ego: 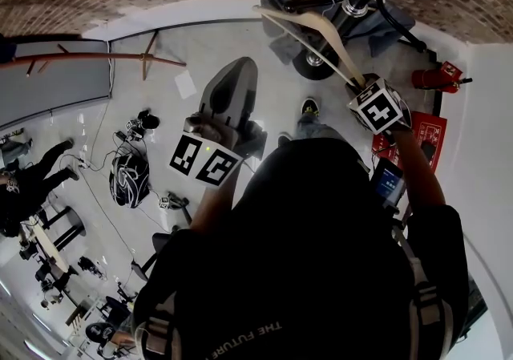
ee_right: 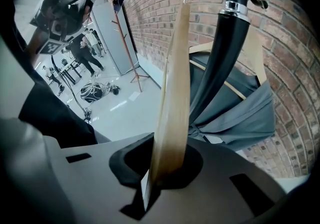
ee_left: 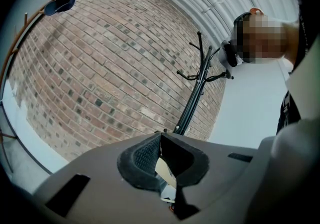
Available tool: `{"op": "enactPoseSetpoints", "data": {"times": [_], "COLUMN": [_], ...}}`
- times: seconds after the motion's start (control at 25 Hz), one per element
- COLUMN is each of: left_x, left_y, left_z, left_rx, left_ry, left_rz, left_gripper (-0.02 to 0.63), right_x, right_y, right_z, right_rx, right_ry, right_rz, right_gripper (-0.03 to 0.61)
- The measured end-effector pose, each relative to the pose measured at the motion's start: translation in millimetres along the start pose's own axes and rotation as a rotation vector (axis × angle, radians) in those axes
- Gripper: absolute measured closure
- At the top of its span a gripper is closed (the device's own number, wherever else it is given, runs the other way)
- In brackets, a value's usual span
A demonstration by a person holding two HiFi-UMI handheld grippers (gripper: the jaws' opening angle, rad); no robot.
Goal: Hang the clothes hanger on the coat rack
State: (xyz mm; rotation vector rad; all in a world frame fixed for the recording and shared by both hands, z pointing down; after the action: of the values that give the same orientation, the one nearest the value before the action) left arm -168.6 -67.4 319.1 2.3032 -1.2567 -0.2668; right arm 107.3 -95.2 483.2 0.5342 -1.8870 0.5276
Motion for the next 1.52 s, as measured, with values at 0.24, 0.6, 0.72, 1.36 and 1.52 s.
{"op": "enactPoseSetpoints", "data": {"times": [0.24,0.6,0.72,1.36,1.52], "left_x": [-4.2,-7.8,-7.8,-9.8,-9.2], "left_y": [2.0,1.3,0.8,-6.9,-10.3], "left_z": [-1.6,0.2,0.9,-1.7,-0.9], "left_rx": [-0.004,-0.006,-0.003,0.013,0.020], "left_ry": [0.003,0.009,0.009,0.006,0.004], "left_rz": [0.002,-0.006,-0.011,-0.021,-0.027], "left_gripper": [0.594,0.594,0.594,0.594,0.594], "right_x": [4.7,5.4,8.6,17.9,15.8], "right_y": [3.9,6.7,4.2,-6.4,-11.2], "right_z": [-1.4,-3.2,-2.9,-4.2,-4.3], "right_rx": [-0.003,0.001,0.016,0.008,0.007], "right_ry": [0.012,0.024,0.019,-0.001,-0.023], "right_rz": [-0.004,-0.015,-0.013,-0.034,-0.035], "right_gripper": [0.555,0.555,0.555,0.554,0.554]}}
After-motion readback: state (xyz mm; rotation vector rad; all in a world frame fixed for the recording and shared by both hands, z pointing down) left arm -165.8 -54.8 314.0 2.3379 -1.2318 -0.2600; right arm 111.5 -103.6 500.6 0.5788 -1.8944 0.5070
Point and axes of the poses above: the fingertips, and each gripper's own axes: x forward along the fingers, y to its left, z out of its top, the point moved 9 cm from there along -x, backward along the fingers, and after that the axes turned 3 degrees about y, right-handed, at the moved point
